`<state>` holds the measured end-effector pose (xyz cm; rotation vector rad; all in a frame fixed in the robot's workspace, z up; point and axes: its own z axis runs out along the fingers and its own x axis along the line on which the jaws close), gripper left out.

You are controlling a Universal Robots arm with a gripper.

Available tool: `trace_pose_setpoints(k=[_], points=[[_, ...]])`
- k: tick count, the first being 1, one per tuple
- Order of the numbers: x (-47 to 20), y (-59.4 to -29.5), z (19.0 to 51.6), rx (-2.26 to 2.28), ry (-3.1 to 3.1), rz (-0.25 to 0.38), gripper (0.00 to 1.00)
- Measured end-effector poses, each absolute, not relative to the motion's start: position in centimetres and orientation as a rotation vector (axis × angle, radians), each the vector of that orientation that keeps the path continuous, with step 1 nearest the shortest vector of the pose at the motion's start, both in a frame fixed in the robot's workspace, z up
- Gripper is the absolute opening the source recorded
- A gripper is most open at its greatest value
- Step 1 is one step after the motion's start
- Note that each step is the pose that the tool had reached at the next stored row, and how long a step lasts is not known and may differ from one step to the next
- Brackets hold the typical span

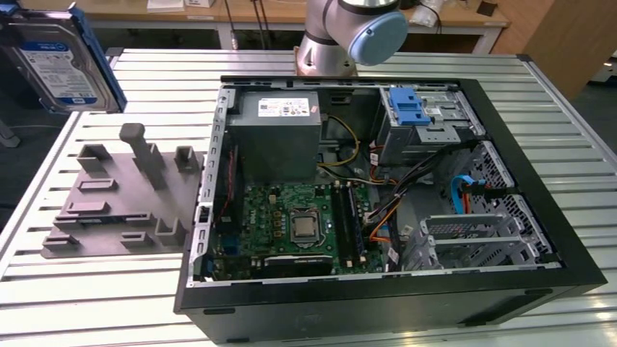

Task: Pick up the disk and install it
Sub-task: 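Pick up the disk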

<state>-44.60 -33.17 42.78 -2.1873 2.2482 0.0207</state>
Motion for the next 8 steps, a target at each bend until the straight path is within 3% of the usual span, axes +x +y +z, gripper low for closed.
trace_pose_setpoints(k=[8], points=[[-44.6, -33.16, 43.7, -2.187, 2.248, 0.021, 0.36]])
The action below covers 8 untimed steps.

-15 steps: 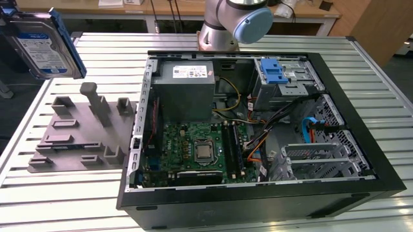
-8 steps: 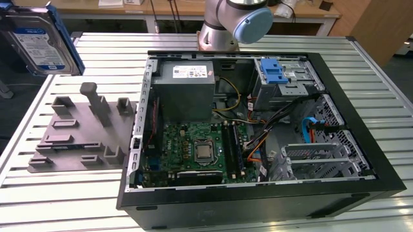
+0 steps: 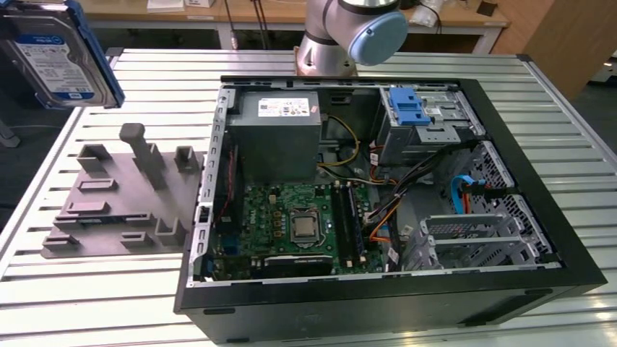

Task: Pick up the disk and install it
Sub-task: 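Pick up the disk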

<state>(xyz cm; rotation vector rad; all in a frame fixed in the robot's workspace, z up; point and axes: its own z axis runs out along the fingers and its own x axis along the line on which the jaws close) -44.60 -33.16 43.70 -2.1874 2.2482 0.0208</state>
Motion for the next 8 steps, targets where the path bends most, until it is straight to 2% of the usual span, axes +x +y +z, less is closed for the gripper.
trace_pose_setpoints(k=[8], points=[[-44.6, -33.16, 44.59, -2.187, 2.248, 0.021, 0.36]])
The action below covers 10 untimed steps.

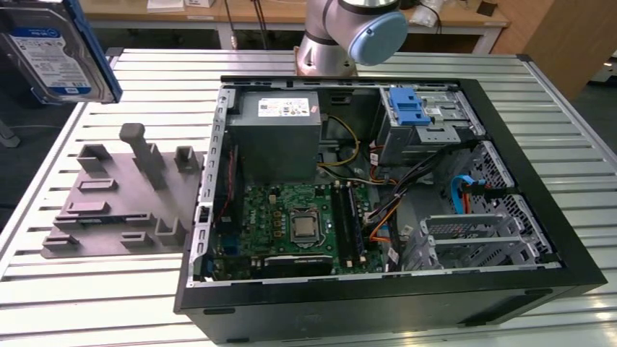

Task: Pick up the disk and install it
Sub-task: 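Pick up the disk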

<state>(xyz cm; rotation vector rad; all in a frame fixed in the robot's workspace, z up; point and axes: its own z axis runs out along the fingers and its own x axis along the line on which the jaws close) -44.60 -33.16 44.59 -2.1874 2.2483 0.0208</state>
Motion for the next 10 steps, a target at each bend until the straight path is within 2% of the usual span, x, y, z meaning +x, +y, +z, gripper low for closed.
trace_pose_setpoints(k=[10], points=[[-44.6, -33.15, 45.47, -2.187, 2.248, 0.021, 0.36]])
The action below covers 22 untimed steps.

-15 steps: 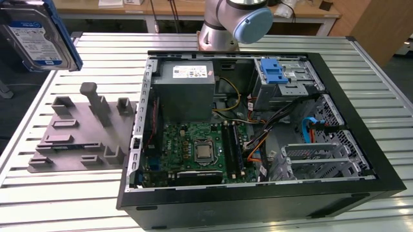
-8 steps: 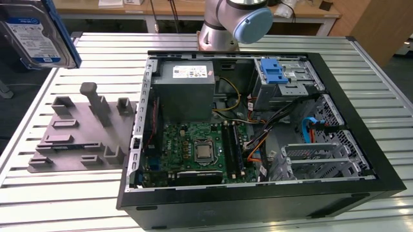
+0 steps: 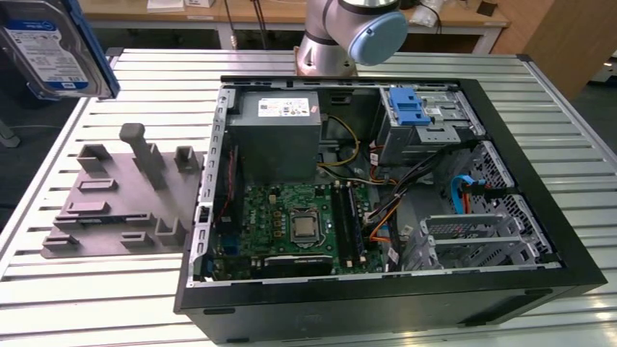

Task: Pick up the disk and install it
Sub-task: 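Pick up the disk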

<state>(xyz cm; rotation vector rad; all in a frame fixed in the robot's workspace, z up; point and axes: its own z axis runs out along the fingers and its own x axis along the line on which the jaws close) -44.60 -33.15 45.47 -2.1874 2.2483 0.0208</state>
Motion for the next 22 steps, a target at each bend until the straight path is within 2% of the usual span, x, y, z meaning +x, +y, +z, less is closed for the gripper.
trace_pose_setpoints(k=[22], points=[[-44.6, -33.1, 46.8, -2.187, 2.248, 0.021, 0.36]])
